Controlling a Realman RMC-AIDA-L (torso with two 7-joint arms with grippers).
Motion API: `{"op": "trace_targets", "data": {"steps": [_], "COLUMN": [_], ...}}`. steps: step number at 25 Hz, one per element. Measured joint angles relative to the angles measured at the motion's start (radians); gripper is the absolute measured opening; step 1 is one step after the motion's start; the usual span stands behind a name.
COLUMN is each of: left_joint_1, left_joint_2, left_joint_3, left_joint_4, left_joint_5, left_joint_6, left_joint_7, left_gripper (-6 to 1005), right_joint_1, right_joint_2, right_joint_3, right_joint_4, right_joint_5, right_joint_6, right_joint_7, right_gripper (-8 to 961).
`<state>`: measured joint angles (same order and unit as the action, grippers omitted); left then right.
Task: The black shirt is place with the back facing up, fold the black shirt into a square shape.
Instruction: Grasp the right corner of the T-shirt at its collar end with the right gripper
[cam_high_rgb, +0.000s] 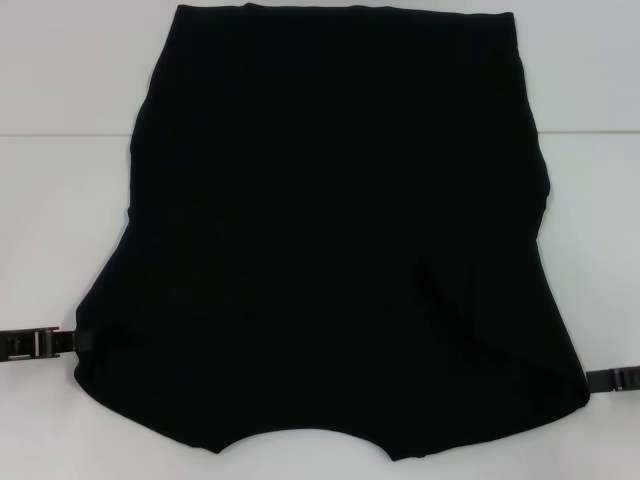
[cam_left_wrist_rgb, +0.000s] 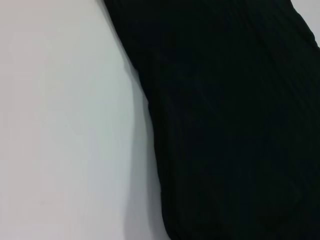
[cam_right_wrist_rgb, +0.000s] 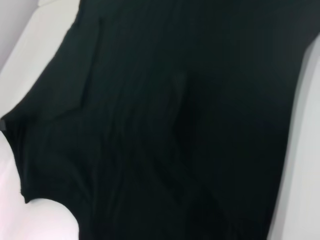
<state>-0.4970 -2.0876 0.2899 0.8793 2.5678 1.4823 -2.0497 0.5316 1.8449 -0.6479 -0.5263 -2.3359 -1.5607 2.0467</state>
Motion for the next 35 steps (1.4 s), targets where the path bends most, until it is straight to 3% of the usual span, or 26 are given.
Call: {"op": "trace_targets", "data": {"steps": [15, 35], "left_joint_1": [0.001, 0.005], "left_joint_2": [0.000, 0.000], "left_joint_3": [0.000, 0.000], "left_joint_4": [-0.002, -0.002], "left_joint_5": [0.000, 0.000], "left_joint_6": [-0.004, -0.013], "left_joint_7": [0.003, 0.008], "left_gripper": [27, 27], "right_joint_1": [0.043, 0.058], "right_joint_2": [0.030, 0.042], "right_joint_3": [-0.012, -0.027], "right_joint_4": [0.009, 0.007], "right_joint_5": [-0.065, -0.067], "right_joint_6": [0.047, 0.048], "right_joint_7": [0.033, 0.053], "right_gripper": [711, 711]}}
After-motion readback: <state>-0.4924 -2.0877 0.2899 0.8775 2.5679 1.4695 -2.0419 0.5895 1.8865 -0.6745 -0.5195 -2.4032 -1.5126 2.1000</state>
